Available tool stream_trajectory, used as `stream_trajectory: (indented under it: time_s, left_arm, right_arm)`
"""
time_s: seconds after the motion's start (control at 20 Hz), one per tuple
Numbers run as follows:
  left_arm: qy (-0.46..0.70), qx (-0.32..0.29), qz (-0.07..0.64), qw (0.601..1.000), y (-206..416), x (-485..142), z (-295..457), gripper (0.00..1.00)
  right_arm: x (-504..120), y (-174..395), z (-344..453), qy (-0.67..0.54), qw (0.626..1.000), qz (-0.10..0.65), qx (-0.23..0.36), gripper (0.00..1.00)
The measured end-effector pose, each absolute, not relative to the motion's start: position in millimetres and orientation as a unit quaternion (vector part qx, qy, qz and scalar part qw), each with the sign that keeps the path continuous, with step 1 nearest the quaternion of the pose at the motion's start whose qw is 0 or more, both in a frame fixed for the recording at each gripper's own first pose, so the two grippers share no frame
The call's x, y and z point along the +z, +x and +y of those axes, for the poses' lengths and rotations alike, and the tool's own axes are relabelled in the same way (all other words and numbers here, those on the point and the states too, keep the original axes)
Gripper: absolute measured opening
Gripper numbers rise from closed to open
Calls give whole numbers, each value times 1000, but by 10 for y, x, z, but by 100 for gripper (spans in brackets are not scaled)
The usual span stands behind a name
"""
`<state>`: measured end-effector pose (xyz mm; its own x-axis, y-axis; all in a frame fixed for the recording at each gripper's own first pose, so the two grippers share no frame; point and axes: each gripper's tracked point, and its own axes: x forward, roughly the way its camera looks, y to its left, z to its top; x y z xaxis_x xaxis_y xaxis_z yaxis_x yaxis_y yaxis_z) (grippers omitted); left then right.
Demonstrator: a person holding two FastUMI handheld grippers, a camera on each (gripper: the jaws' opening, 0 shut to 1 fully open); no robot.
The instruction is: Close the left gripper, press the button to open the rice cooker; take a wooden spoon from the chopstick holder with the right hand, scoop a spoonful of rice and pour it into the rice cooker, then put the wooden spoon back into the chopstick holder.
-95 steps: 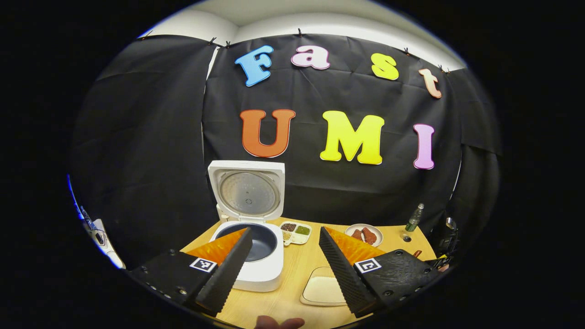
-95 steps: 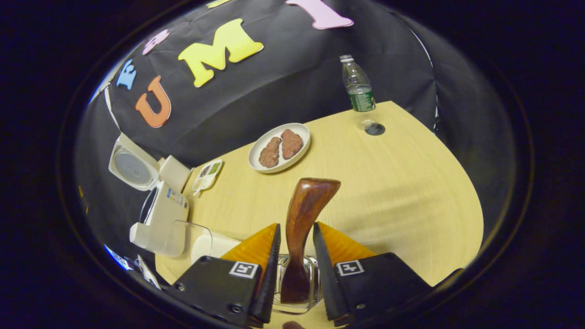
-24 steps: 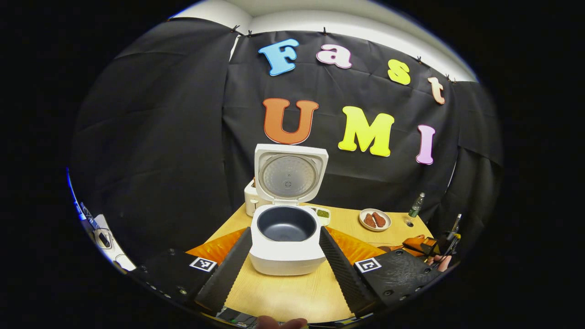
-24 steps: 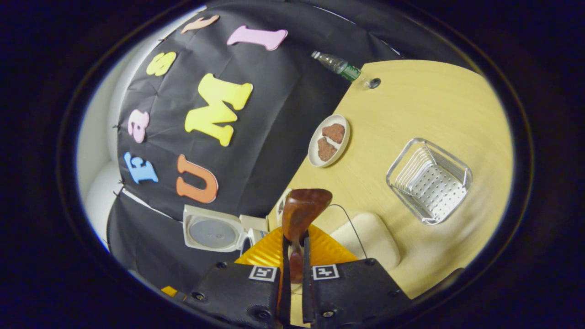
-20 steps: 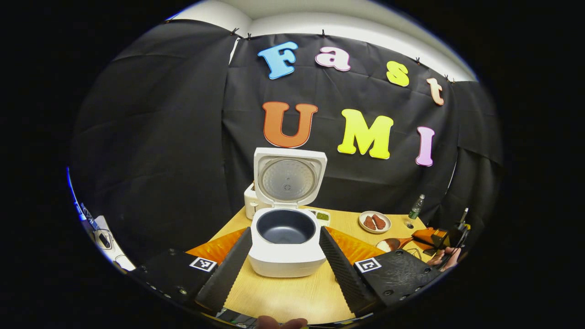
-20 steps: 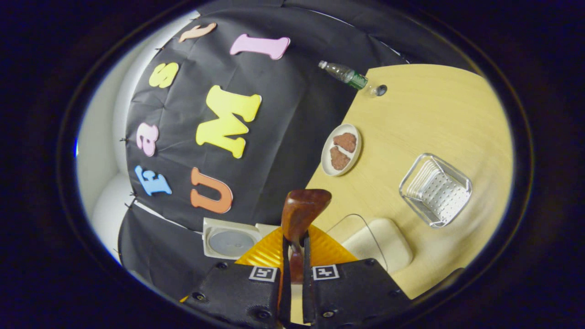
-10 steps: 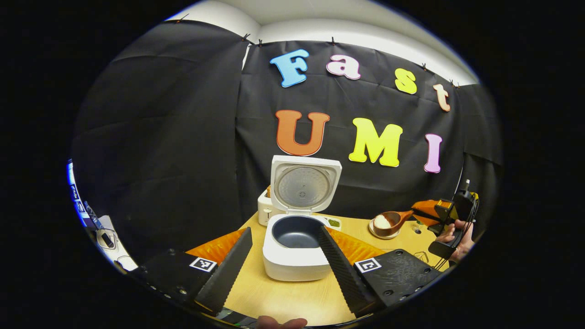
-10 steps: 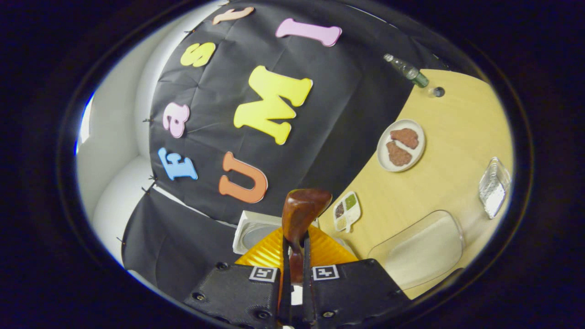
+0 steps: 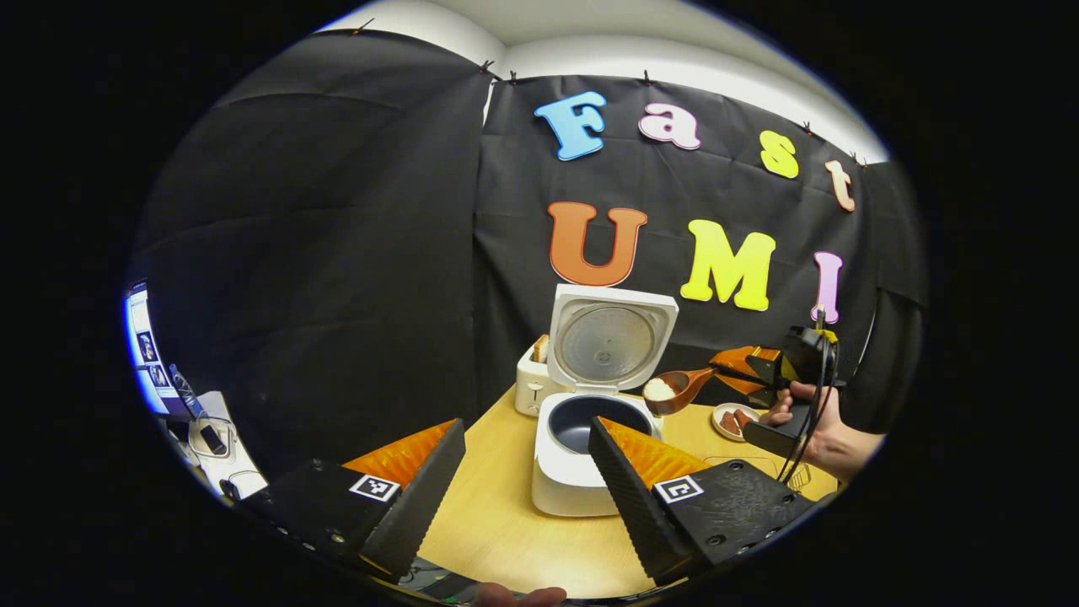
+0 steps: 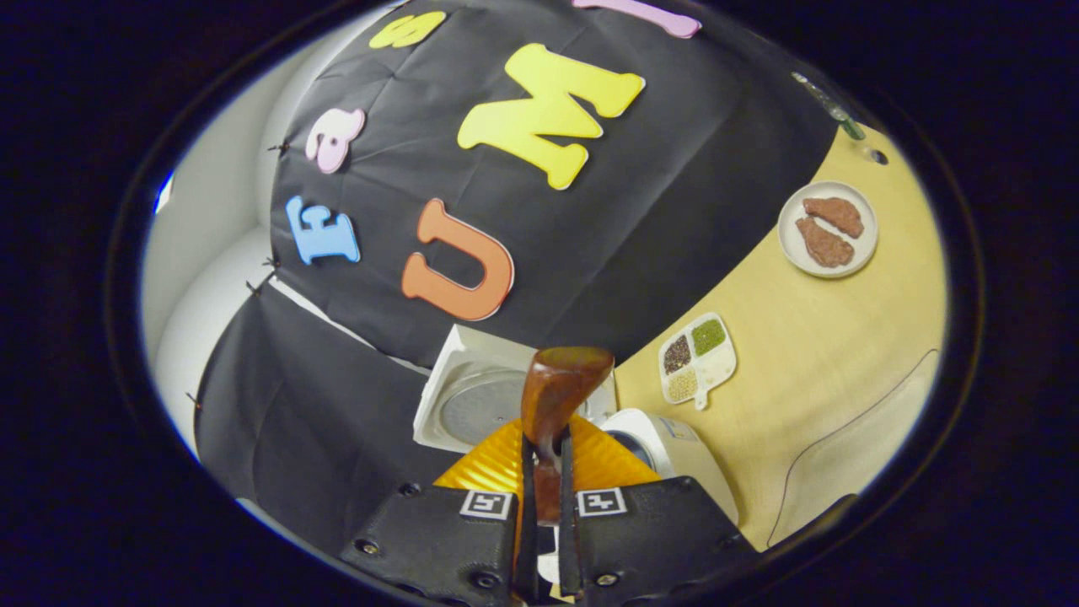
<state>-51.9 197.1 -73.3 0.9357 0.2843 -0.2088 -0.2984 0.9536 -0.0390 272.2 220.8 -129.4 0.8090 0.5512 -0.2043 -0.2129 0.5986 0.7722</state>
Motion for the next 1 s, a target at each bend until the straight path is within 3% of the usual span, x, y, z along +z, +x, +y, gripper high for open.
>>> stream_trajectory:
  time_s: [0.35,1.0]
  left_arm:
    - [-40,164,102,980,-598,-820,2145,94]
    - [-55,171,99,979,-633,-893,2158,94]
  right_arm:
    - [-1449,2929,2511,207,931,214,212,15]
    - [-1343,2836,2929,-21,955,162,247,15]
